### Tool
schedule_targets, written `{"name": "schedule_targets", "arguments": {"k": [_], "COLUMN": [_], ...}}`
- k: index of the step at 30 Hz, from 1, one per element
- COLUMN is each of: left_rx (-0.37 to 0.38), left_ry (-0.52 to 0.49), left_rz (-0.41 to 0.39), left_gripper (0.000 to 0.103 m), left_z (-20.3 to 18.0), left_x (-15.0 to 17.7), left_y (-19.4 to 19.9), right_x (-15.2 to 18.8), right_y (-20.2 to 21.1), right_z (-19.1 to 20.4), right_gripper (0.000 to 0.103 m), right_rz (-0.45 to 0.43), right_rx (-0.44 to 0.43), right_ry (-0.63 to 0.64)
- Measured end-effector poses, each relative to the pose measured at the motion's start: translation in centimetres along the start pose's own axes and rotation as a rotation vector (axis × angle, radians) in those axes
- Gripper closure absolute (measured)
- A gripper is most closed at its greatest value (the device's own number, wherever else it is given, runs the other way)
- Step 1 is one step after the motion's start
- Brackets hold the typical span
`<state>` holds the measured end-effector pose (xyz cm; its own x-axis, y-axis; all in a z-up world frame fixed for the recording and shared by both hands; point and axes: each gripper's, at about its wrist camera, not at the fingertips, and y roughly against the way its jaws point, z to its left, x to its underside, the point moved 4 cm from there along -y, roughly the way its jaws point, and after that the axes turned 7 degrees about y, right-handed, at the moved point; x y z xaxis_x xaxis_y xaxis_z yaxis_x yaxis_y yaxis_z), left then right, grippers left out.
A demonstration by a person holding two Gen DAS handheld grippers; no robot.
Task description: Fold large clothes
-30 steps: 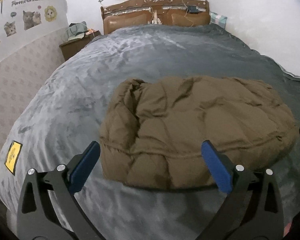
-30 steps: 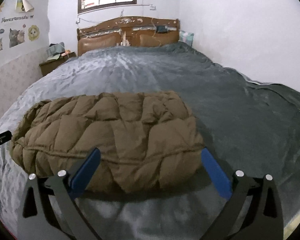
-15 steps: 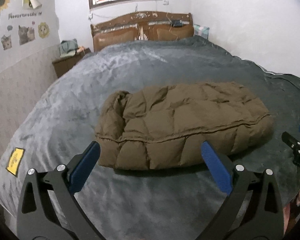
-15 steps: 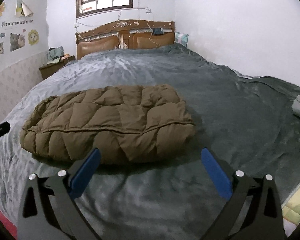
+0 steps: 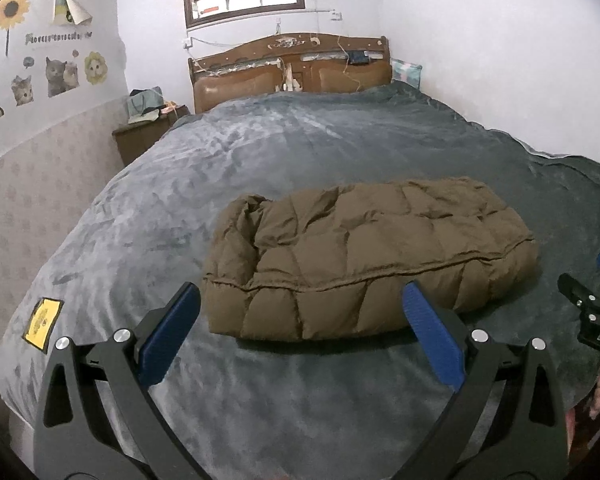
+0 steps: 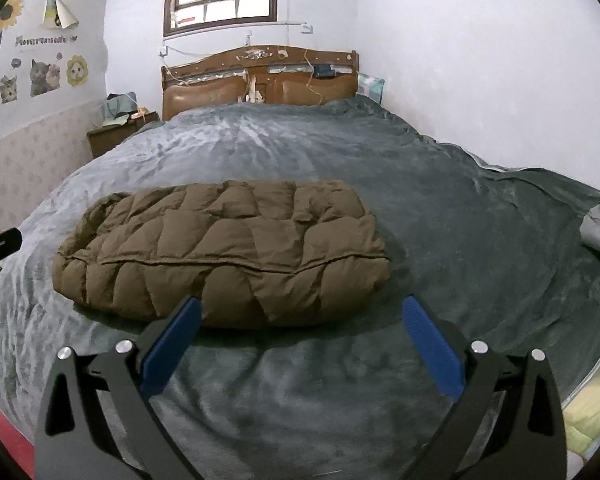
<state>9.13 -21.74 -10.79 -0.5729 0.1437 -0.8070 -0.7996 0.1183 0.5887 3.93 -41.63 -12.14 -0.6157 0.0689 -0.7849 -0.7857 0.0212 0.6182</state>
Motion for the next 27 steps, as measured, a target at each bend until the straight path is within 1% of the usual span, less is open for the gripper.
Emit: {"name": "schedule_targets", "arguments": {"k": [10,12,16,20,27], "left_rx": [-0.005,-0.014,-0.004,-0.022,-0.014], "left_ry": [0.014,0.012,0.024,0.022,0.026], "left_rz": [-0.008,-0.002,0.014,0.015,0.021], "left_gripper": [0.003,0.003,0.003,0.003,0.003], "left_z": [0.2,0.3,0.6,0.8,0.9], "left_x": [-0.6,-0.5,-0.4,-0.4,-0.3], "left_y": [0.4,0.4,0.3,0.0,-0.4], "right_x": [-0.5,-0.6,-0.7,-0.8,-1.1], "right_y": [0.5,0.5,0.7,0.9,1.2], "right_z": [0.6,0.6,0.8,0.7,0.7], "right_gripper": [0.002,0.002,0.002,0.002,0.002], "right_rz": [-0.008,-0.005,-0.001,-0.002,-0.004], "right_rx": [0.014,0.010,0.007,0.005,0.011], "right_ry": [0.026,0.023,0.019,0.013,0.004]}}
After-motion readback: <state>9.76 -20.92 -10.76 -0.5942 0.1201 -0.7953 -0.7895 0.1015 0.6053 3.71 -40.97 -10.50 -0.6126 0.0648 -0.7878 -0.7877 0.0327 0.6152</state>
